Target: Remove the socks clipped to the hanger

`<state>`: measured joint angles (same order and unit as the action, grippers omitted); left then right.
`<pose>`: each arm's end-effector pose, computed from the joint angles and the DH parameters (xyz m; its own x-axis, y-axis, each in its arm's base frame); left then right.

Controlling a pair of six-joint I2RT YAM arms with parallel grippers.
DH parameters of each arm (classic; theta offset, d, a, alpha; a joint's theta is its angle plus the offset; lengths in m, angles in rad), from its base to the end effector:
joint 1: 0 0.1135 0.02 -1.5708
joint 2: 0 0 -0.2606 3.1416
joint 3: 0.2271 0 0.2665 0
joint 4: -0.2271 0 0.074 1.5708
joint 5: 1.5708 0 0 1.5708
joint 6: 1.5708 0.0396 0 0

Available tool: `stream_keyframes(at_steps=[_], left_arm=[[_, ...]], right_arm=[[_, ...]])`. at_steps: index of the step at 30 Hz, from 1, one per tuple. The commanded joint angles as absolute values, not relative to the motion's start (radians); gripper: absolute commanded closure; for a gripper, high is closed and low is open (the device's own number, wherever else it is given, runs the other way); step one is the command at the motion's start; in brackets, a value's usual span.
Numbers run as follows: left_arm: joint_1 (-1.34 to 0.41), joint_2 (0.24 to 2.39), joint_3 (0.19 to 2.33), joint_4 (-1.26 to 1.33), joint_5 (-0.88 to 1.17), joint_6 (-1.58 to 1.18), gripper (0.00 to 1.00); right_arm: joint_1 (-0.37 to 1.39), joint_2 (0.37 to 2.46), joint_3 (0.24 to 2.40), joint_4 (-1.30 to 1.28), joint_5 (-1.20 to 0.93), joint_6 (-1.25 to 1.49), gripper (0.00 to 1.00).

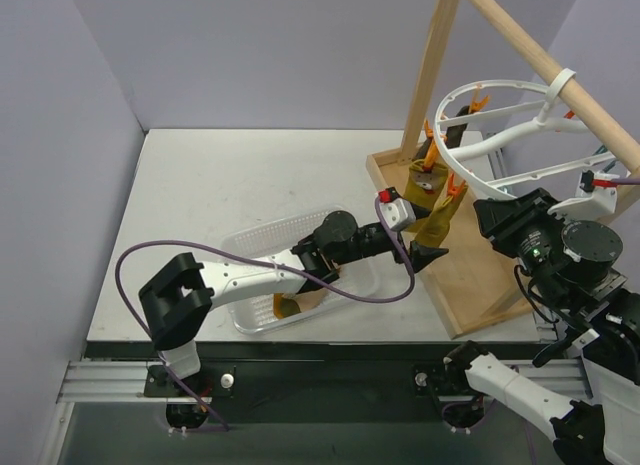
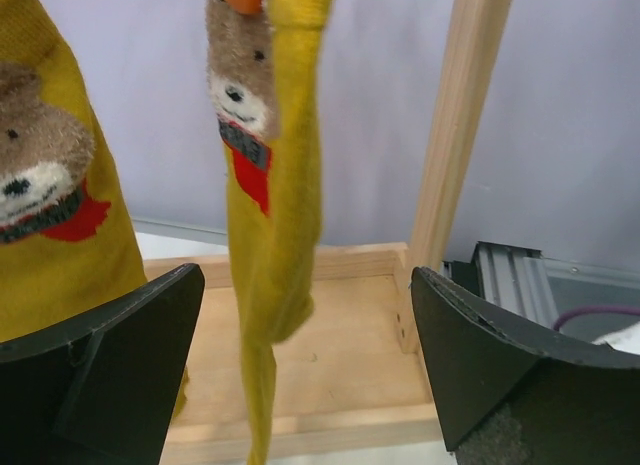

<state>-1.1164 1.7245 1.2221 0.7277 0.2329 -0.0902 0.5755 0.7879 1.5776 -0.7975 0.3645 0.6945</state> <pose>0.1788 -0.3868 0.3237 0.0100 -0.2202 -0.9754 0.9779 0.2059 -0.0364 0.0810 0.0357 0.5240 -0.1391 0.6225 -0.7701 -0.1567 0.7540 0.6379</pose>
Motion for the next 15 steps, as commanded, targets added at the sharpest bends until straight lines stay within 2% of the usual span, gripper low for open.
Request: stream_keyframes(at_steps=[1, 3, 5, 6, 7, 8, 10, 13, 15], left_arm=[[-1.115, 1.779, 1.325, 0.796, 0.192, -0.043, 0.07], [-1.115, 1.793, 1.339, 0.787, 0.186, -0.063, 0.18], [-1.115, 1.792, 1.339, 0.775, 0.187, -0.078, 0.46], [-1.115, 1.79, 1.335, 0.772, 0.195, -0.103, 0.57], [-1.117, 1.789, 1.333, 0.766, 0.198, -0.113, 0.77], [-1.118, 1.784, 1.333, 0.758, 0.202, -0.124, 0.86], [-1.132, 1.778, 1.33, 0.736, 0.207, -0.146, 0.96], [-1.167, 1.744, 1.318, 0.712, 0.209, -0.143, 0.98], [-1.192, 1.724, 1.305, 0.693, 0.193, -0.115, 0.99]], right_arm=[[0.578, 0.773, 1.595, -0.877, 0.295, 0.683, 0.92], [0.58, 0.769, 1.597, -0.877, 0.291, 0.683, 0.91], [0.581, 0.762, 1.595, -0.885, 0.288, 0.684, 0.88], [0.578, 0.761, 1.595, -0.885, 0.282, 0.686, 0.87], [0.58, 0.759, 1.597, -0.891, 0.281, 0.686, 0.86], [0.58, 0.758, 1.597, -0.896, 0.276, 0.684, 0.83], [0.58, 0.765, 1.6, -0.914, 0.261, 0.684, 0.79], [0.581, 0.787, 1.612, -0.949, 0.227, 0.673, 0.68], [0.58, 0.798, 1.627, -0.991, 0.219, 0.663, 0.56]])
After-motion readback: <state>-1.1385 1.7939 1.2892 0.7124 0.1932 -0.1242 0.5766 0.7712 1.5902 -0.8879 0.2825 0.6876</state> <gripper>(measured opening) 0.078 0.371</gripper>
